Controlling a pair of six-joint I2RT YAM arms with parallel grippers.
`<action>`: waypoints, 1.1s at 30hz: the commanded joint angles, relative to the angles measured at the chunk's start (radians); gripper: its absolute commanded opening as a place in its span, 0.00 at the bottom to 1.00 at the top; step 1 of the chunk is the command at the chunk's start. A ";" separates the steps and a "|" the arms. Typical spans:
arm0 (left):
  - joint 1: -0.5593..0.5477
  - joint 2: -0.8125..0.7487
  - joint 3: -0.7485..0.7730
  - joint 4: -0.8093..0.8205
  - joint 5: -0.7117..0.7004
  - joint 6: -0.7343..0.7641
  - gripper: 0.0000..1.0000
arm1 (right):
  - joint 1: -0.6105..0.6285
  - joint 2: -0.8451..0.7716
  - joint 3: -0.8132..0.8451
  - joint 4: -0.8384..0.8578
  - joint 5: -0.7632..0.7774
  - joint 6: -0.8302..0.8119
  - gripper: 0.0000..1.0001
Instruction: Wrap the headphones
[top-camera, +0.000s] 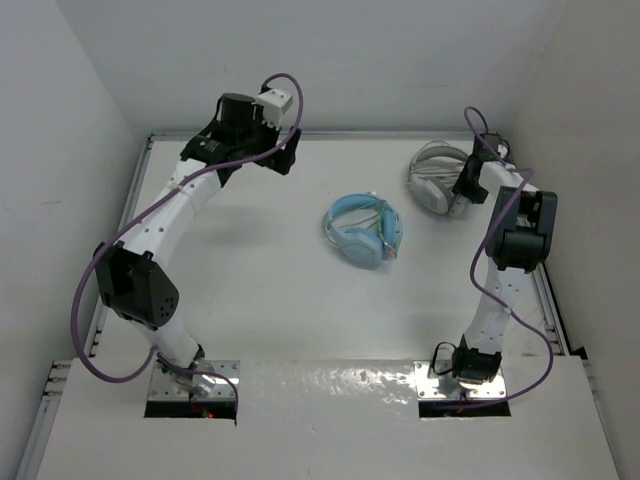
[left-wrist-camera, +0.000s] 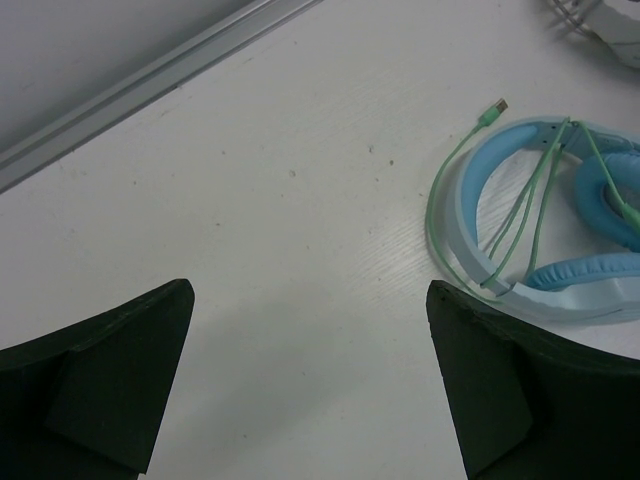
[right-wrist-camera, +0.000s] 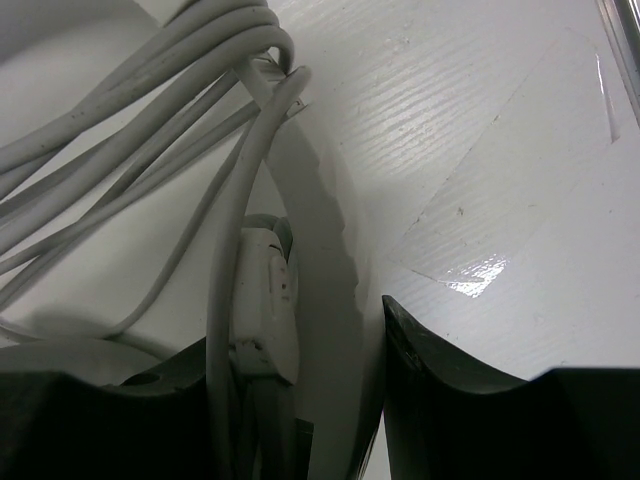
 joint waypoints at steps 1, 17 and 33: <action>0.011 0.016 0.026 0.023 0.019 0.009 1.00 | -0.005 -0.075 0.025 0.066 0.014 0.010 0.00; 0.011 -0.002 -0.010 0.037 0.035 0.014 1.00 | 0.009 -0.234 -0.139 0.202 -0.064 0.005 0.99; 0.024 -0.073 -0.098 0.006 -0.036 0.090 1.00 | 0.009 -0.896 -0.849 0.566 0.043 0.036 0.99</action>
